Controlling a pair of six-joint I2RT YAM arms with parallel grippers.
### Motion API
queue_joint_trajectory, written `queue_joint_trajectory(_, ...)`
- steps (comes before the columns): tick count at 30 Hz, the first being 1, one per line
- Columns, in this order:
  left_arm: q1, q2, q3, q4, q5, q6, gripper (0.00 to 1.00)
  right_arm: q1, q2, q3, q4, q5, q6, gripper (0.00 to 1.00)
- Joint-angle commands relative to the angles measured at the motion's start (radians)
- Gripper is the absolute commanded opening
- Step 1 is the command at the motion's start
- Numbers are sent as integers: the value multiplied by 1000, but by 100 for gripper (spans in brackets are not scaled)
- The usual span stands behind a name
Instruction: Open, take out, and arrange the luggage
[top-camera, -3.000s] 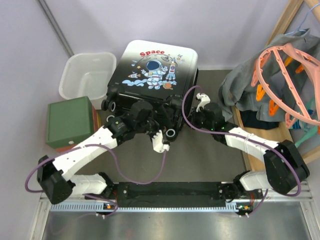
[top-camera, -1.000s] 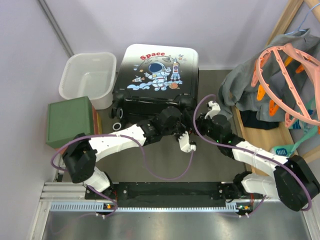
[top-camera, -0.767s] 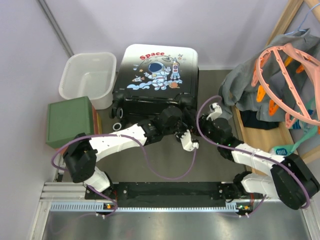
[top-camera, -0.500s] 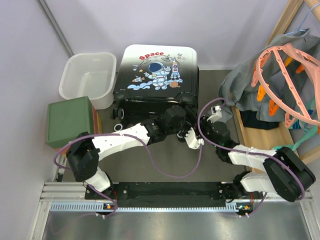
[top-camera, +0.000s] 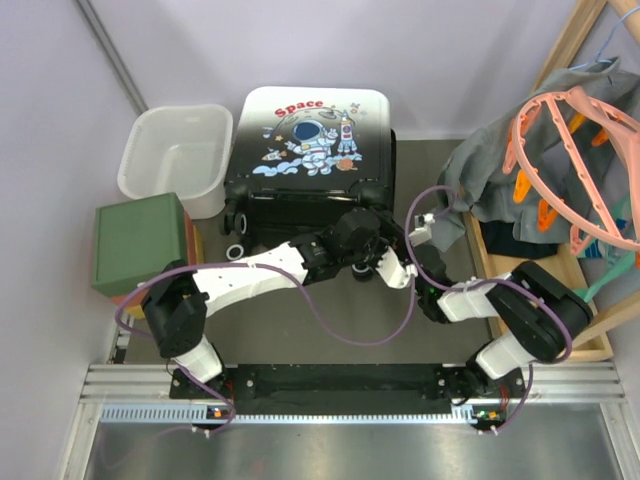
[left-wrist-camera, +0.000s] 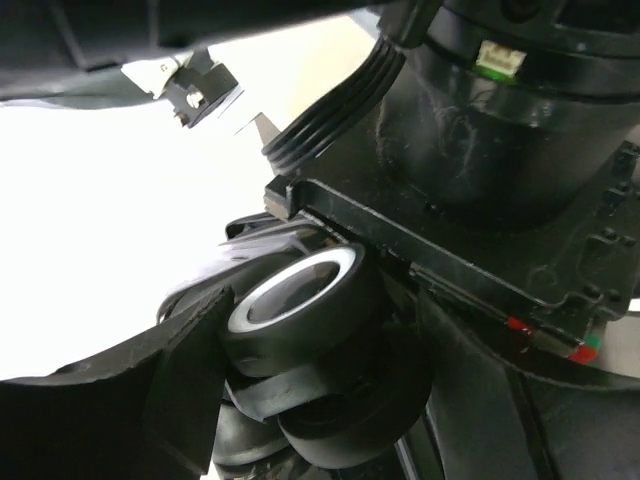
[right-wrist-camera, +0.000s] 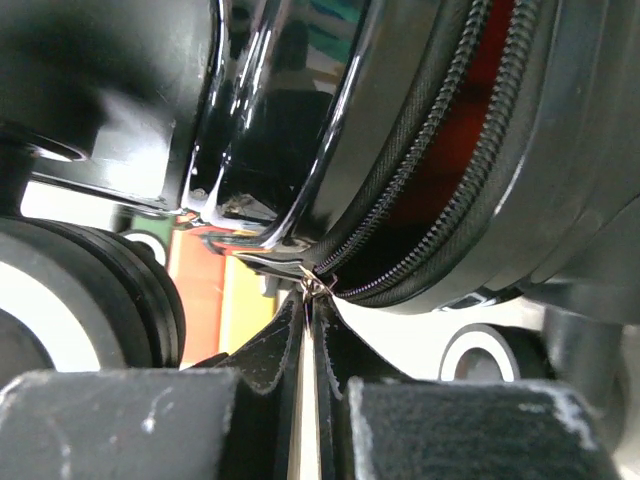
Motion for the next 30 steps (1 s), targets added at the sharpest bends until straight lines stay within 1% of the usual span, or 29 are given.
queue_joint_trajectory(1, 1, 7, 165, 308, -23, -60, 0, 66, 100, 93, 200, -89, 97, 0)
queue_joint_trajectory(2, 2, 5, 171, 281, -16, -62, 0, 60, 103, 58, 217, -77, 113, 0)
queue_joint_trajectory(4, 2, 1, 189, 182, -9, -68, 0, 46, 82, 25, 194, -43, 119, 0)
queue_joint_trajectory(5, 5, -4, 192, 160, -12, -85, 0, 37, 74, 2, 179, -37, 124, 0)
queue_joint_trajectory(7, 8, -18, 195, 109, 0, -133, 0, 11, 48, -18, 128, -35, 119, 0)
queue_joint_trajectory(8, 7, -25, 194, 30, 7, -142, 0, 5, 15, -22, 110, -34, 102, 0)
queue_joint_trajectory(9, 8, -34, 185, 2, 17, -148, 0, -6, -10, -26, 64, -24, 91, 0)
queue_joint_trajectory(10, 8, -44, 182, -24, 26, -149, 18, -10, -33, -27, 21, -21, 81, 0)
queue_joint_trajectory(11, 11, -63, 182, -94, 43, -148, 30, -13, -80, -18, -20, -18, 52, 0)
queue_joint_trajectory(12, 19, -70, 198, -133, 55, -157, 47, -15, -103, -9, -63, -9, 32, 0)
queue_joint_trajectory(13, 28, -76, 217, -188, 60, -169, 73, -17, -122, 13, -159, -6, 15, 0)
queue_joint_trajectory(14, 36, -77, 243, -248, 111, -179, 84, -15, -139, 20, -188, -3, -13, 0)
queue_joint_trajectory(15, 56, -76, 298, -376, 129, -198, 98, -17, -154, 23, -206, 3, -19, 0)
queue_joint_trajectory(17, 69, -65, 382, -508, 176, -202, 99, -15, -153, 25, -200, 9, -19, 0)
queue_joint_trajectory(18, 79, -64, 405, -632, 187, -200, 99, -17, -131, 27, -193, 6, -18, 0)
queue_joint_trajectory(20, 86, -56, 471, -745, 201, -183, 99, -17, -107, 28, -151, -6, 1, 0)
queue_joint_trajectory(21, 91, -53, 493, -833, 192, -176, 99, -17, -85, 25, -139, -3, 7, 0)
queue_joint_trajectory(22, 100, -51, 513, -874, 184, -174, 99, -18, -79, 21, -131, -3, 15, 0)
queue_joint_trajectory(23, 138, -48, 552, -907, 182, -163, 99, -20, -76, 22, -133, 2, 13, 0)
queue_joint_trajectory(24, 163, -51, 570, -985, 176, -145, 98, -18, -77, 24, -139, 0, 12, 0)
queue_joint_trajectory(25, 190, -56, 576, -1019, 164, -84, 95, -20, -81, 25, -147, 3, 7, 0)
queue_joint_trajectory(26, 238, -67, 565, -1049, 137, -49, 88, -21, -85, 27, -150, 5, 2, 0)
queue_joint_trajectory(27, 260, -103, 545, -1079, 76, -16, 85, -21, -99, 27, -156, 9, -1, 0)
queue_joint_trajectory(28, 284, -123, 489, -1080, 55, 42, 84, -20, -110, 30, -166, 12, -14, 0)
queue_joint_trajectory(29, 344, -148, 461, -1089, 32, 83, 84, -21, -119, 34, -195, 15, -22, 0)
queue_joint_trajectory(30, 368, -192, 432, -1093, 0, 126, 83, -20, -128, 45, -211, 17, -31, 0)
